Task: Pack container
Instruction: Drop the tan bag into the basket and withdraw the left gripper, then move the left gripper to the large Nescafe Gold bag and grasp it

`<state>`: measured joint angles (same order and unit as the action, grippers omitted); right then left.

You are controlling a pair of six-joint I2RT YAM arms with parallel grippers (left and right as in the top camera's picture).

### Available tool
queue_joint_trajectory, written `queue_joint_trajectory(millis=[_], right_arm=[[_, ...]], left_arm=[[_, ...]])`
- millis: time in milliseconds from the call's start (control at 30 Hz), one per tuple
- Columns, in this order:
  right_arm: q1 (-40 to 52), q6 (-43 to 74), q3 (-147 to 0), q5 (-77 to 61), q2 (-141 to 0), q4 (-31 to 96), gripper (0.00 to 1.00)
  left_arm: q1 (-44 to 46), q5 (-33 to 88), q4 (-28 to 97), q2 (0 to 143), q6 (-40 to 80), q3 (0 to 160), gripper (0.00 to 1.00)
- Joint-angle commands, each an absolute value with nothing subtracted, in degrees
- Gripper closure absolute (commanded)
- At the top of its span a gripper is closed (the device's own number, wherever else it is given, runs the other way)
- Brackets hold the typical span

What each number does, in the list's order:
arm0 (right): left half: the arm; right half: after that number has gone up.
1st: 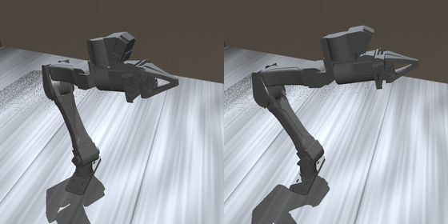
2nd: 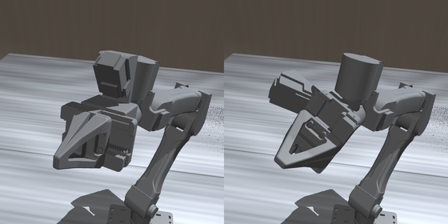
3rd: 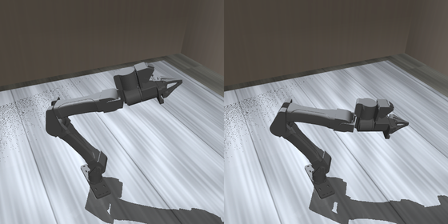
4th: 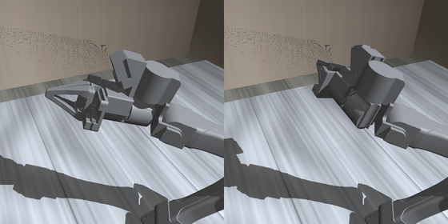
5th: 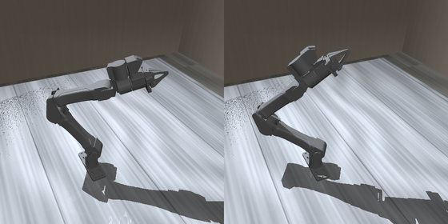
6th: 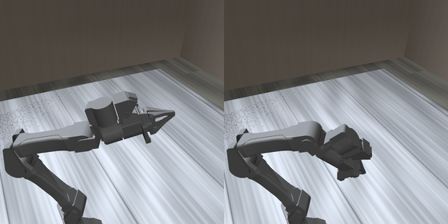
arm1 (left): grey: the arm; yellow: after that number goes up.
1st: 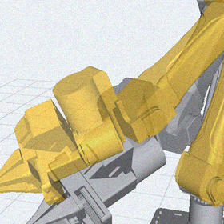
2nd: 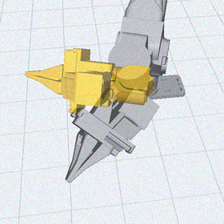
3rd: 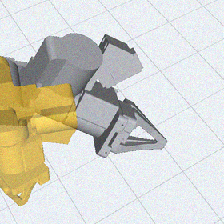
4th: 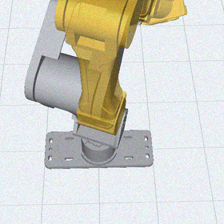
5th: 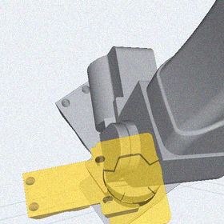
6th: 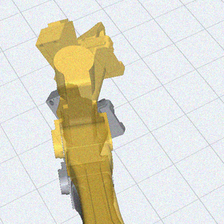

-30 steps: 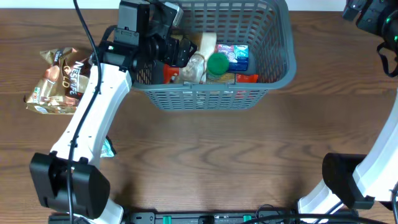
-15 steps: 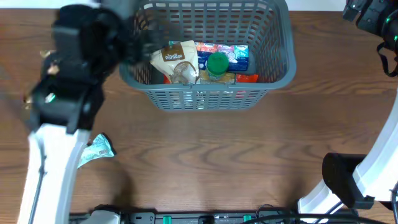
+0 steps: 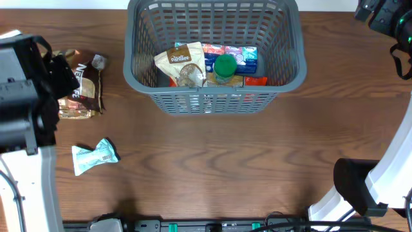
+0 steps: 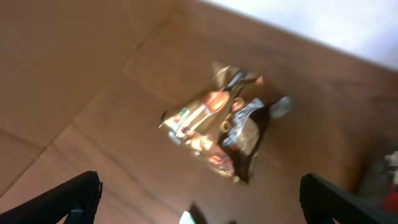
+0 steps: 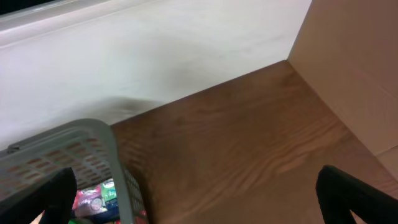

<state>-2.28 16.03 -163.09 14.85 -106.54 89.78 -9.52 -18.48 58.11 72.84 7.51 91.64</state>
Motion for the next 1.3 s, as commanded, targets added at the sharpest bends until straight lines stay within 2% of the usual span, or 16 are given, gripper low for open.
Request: queue_joint_trajectory(millis=[0, 267, 467, 767, 1267], right_arm=[[-2.6, 16.7, -163.8, 15.0, -106.1, 89.8, 0.01], [-2.6, 16.7, -163.8, 15.0, -106.1, 89.8, 0.01], [-2.6, 16.7, -163.8, 15.0, -106.1, 89.8, 0.01], [-2.6, 16.7, -163.8, 15.0, -106.1, 89.8, 0.01], [-2.6, 16.7, -163.8, 15.0, -106.1, 89.8, 0.01]], left_arm=[[-11.8, -20.0, 58.1, 76.9, 2.8, 91.9, 0.02], [-17.6, -19.8, 53.9, 87.1, -8.8, 91.9, 0.02], [-22.5, -2.7, 50.5, 93.5, -21.2, 91.9, 0.02], [-28.3, 11.4, 41.9, 100.2, -23.3, 91.9, 0.02], [-27.8, 12.4, 40.1, 112.4, -25.2, 91.9, 0.01]])
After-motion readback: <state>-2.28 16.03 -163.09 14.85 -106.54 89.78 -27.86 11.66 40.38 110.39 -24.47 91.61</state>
